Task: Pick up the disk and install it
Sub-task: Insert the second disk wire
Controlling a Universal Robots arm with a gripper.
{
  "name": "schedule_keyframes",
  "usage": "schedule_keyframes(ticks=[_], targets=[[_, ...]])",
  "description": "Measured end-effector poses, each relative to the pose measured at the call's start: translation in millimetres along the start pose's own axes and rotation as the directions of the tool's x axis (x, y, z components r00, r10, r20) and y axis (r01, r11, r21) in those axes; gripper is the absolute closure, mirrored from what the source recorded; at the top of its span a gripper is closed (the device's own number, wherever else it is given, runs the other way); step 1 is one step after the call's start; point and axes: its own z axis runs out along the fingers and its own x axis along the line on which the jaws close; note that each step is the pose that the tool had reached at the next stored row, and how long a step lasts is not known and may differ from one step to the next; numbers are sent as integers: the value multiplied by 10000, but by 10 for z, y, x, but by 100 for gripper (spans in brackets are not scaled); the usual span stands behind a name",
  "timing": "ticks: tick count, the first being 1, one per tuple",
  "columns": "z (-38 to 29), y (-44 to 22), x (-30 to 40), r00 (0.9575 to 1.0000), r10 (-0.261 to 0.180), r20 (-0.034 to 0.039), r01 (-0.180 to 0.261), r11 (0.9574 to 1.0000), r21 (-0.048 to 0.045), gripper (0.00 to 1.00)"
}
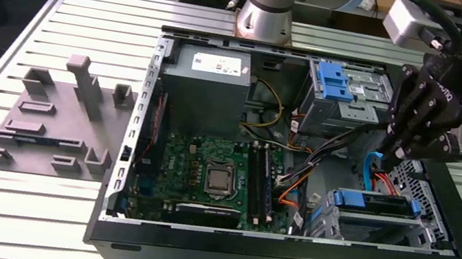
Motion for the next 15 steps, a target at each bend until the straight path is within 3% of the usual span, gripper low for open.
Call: schedule_keyframes(ticks=[7,12,15], targets=[[62,-3,-5,10000,-1,-17,1,10000,1,75],[77,-4,-5,10000,0,-31,0,10000,1,84],[83,-4,-4,10000,-2,68,2,10000,-3,84]])
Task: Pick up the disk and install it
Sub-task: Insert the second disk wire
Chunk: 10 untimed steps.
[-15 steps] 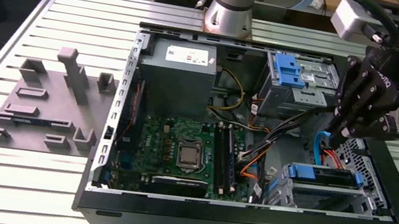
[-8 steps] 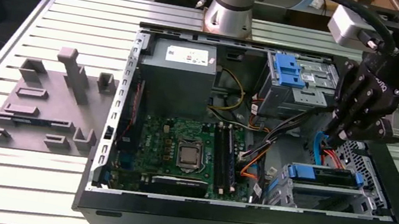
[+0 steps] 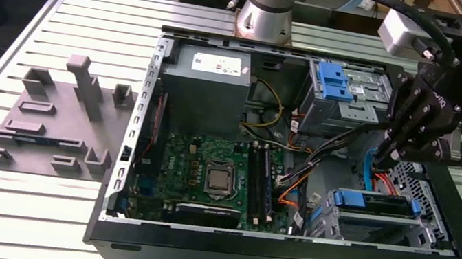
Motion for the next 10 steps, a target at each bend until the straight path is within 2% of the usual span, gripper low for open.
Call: schedule_keyframes(ticks=[2,5,8,10], targets=[[7,-1,8,9999,-8,115,8,10000,15,84],[14,-2,27,9996,-44,271,41,9999,117,84],[27,-3,56,9994,-85,339,78,9997,223,84],[43,-3,79,9992,-117,374,108,9996,249,84]])
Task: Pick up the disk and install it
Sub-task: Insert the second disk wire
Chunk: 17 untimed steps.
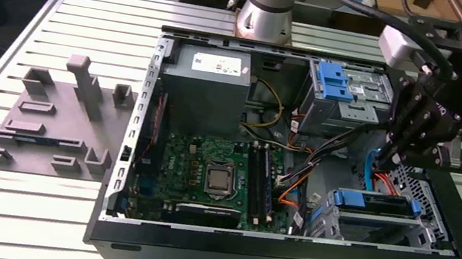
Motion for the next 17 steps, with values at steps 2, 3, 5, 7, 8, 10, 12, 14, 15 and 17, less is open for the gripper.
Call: schedule_keyframes(ticks=[2,3,5,7,8,10,12,14,15,17], targets=[[24,1,36,10000,-30,17,30,10000,9,84],[39,1,60,10000,-41,21,41,10000,12,84],[70,1,97,10000,-50,24,50,10000,16,84],[78,0,99,10000,-53,25,53,10000,18,84],[78,0,99,10000,-53,24,53,10000,18,84],[78,0,99,10000,-53,25,53,10000,18,84],[79,0,102,9999,-53,95,53,10000,17,84],[81,0,105,9995,-54,296,53,10000,12,84],[83,0,108,9993,-53,357,53,10000,11,84],[91,-1,124,9993,-53,377,53,10000,15,84]])
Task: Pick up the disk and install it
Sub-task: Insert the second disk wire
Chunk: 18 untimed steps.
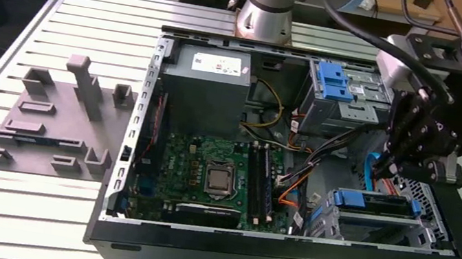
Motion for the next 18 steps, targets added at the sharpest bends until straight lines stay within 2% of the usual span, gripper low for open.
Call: schedule_keyframes(ticks=[5,10,15,18], targets=[[40,-2,66,10000,-4,2,4,10000,30,84],[51,-2,75,10000,-5,2,5,10000,46,84],[90,-3,138,10000,-5,3,5,10000,45,84],[108,-4,144,10000,-4,2,4,10000,45,84]])
